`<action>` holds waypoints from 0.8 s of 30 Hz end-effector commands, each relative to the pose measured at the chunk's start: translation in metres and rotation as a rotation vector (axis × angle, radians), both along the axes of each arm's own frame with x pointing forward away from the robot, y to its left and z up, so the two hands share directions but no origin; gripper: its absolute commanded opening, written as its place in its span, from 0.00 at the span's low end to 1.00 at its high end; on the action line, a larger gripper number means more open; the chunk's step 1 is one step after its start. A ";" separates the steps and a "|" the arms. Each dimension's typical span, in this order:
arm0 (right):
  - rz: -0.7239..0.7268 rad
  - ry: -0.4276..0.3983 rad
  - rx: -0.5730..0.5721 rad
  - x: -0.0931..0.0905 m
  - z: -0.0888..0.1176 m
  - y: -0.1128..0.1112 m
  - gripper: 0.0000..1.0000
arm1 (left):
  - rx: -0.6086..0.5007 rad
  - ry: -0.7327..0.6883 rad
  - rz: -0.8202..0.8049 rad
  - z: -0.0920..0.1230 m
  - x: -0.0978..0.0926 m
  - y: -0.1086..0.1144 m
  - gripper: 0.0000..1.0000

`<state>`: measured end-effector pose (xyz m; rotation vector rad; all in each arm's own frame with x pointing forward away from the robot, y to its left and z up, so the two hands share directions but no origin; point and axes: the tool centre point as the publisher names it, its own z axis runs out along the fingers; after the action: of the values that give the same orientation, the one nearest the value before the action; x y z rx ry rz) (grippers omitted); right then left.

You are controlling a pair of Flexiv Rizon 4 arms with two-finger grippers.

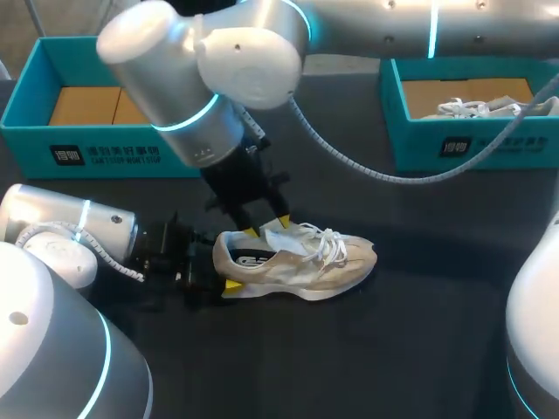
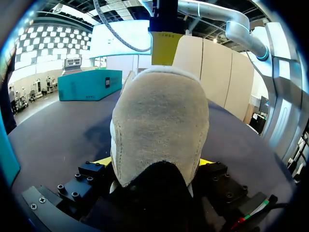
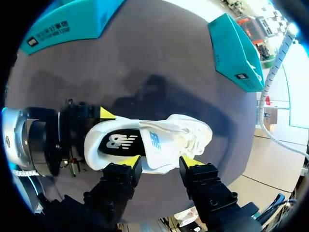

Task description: Take the shoe out of the shoebox, open the shoe tongue, remove and reinsert the insole, then place the shoe into the shoebox

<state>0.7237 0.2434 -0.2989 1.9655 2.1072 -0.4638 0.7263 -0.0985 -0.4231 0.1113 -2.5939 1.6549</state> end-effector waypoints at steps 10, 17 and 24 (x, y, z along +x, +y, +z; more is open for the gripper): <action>0.009 0.033 -0.003 -0.002 -0.012 0.007 0.50 | 0.003 -0.001 0.001 -0.003 -0.001 0.001 0.00; 0.028 0.049 -0.034 -0.002 -0.021 0.012 0.73 | 0.003 -0.001 0.001 -0.003 -0.001 0.001 0.00; 0.024 0.041 -0.050 -0.002 -0.028 0.011 0.93 | 0.003 -0.001 0.001 -0.003 -0.001 0.001 0.00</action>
<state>0.7216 0.2516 -0.3236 1.9207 2.1251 -0.5458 0.7263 -0.0984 -0.4232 0.1114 -2.5941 1.6548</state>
